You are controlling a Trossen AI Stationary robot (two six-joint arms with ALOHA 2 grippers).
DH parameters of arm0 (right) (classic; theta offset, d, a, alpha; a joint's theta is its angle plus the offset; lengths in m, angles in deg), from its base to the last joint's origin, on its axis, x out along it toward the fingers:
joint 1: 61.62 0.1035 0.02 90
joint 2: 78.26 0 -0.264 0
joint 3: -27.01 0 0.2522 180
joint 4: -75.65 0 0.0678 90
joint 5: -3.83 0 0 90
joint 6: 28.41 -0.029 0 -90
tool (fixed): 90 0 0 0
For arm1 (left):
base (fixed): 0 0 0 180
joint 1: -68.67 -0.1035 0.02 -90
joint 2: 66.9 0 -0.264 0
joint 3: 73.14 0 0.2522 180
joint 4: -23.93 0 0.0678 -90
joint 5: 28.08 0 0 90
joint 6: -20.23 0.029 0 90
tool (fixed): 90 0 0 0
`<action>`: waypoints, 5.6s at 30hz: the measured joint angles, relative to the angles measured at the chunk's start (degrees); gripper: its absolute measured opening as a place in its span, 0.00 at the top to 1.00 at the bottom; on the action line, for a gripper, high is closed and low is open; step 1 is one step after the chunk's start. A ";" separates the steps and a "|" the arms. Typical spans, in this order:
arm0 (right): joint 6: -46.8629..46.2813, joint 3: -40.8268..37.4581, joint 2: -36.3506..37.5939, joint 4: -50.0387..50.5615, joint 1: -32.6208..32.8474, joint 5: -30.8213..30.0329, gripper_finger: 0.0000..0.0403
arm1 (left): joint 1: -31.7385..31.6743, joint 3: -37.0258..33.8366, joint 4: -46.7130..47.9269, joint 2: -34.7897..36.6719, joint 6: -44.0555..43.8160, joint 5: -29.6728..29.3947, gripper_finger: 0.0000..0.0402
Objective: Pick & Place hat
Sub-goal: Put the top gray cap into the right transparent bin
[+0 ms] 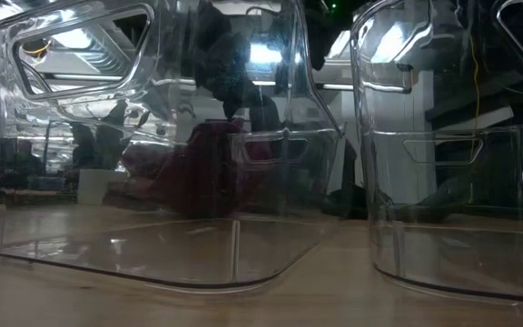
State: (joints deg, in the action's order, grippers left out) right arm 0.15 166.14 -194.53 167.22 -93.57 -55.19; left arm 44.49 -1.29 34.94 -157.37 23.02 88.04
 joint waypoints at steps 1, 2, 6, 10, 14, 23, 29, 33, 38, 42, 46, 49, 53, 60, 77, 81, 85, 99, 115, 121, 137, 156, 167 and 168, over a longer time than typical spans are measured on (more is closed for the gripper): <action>0.00 0.00 0.00 0.27 0.00 -0.36 0.46 | 0.16 -0.02 0.07 0.18 0.00 -0.91 0.99; 0.07 0.00 0.00 0.27 0.03 -1.17 0.47 | 0.21 -0.06 0.25 0.49 0.00 -1.13 0.99; 0.37 -1.24 0.02 -0.02 0.28 -3.18 0.50 | -0.20 -0.07 0.49 2.30 0.01 -1.15 0.99; 0.08 -5.98 0.00 -0.12 0.33 -1.60 0.52 | -1.04 -0.07 1.41 4.14 0.02 -1.15 0.99; 0.07 -9.98 -0.10 -3.28 0.72 -1.47 0.52 | -1.16 -0.07 2.47 4.64 0.02 -1.13 0.99; 0.11 -10.40 -0.09 -8.08 0.76 -4.43 0.52 | -0.14 -0.07 5.93 4.72 0.47 -1.15 0.99; 0.07 -9.93 0.00 -9.77 1.20 -4.24 0.52 | -0.14 -0.07 5.97 4.72 0.13 -1.18 0.99; -0.03 -9.86 0.11 -9.54 1.31 -1.10 0.52 | -0.14 -0.07 5.91 4.72 0.07 -2.47 0.99; 0.09 -12.02 0.09 -12.79 1.93 0.09 0.52 | -0.14 -0.07 4.67 4.72 -0.06 -3.03 0.99; -0.02 -15.67 0.02 -16.04 2.37 -1.74 0.52 | -0.12 -0.07 4.39 4.69 -0.55 -2.98 0.99; 0.03 -16.86 0.02 -16.52 2.38 -3.45 0.52 | 0.10 -0.07 4.37 4.69 -0.70 -2.97 0.99; -0.06 -16.94 0.02 -16.42 2.43 -3.40 0.52 | 0.24 -0.07 4.34 4.69 -0.80 -2.97 0.99; -0.99 -16.94 0.02 -15.61 2.43 -2.72 0.53 | 0.26 -0.07 4.33 4.69 -1.75 -3.85 0.99; -1.08 -16.94 0.02 -12.18 2.43 -2.31 0.75 | 0.24 -0.07 4.30 4.69 -4.09 -4.15 0.97; -1.07 -13.11 -0.04 -5.90 2.45 1.69 0.98 | 0.91 -0.04 6.01 4.69 -4.77 -4.13 0.83; 0.07 -10.22 -0.04 -1.86 2.40 1.58 0.99 | 0.91 -0.04 5.98 4.69 -5.77 -4.13 0.74; 0.22 -6.36 -0.04 2.21 2.11 1.59 0.99 | 0.89 -0.04 5.94 4.69 -7.94 -4.13 0.64; -7.55 2.14 3.96 10.39 0.68 0.12 0.99 | 0.45 0.00 5.44 11.67 -8.63 -4.42 0.54; -28.03 2.25 16.79 12.18 4.00 3.24 0.98 | 0.45 0.00 5.55 16.93 -8.59 -4.59 0.54; -39.56 2.25 21.97 12.11 8.30 -1.14 0.98 | 0.54 0.00 5.57 16.93 -8.61 -4.61 0.54; -69.39 2.25 30.13 12.20 32.63 -16.43 0.98 | 4.83 0.00 3.05 16.91 -22.16 -4.65 0.54; -105.53 2.25 25.27 12.07 57.02 -39.52 0.97 | 15.89 0.00 -0.08 16.89 -22.67 -4.38 0.54; -119.83 2.25 16.40 12.12 61.18 -42.50 0.97 | 16.36 -0.02 -0.07 16.89 -22.40 5.96 0.54; -120.73 2.25 15.86 12.12 61.44 -42.61 0.97 | 16.36 0.00 -0.07 16.89 -22.40 6.04 0.54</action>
State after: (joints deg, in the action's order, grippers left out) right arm -120.58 168.39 -178.67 179.34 -32.13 -97.80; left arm 60.86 -1.29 34.88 -140.48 0.61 94.08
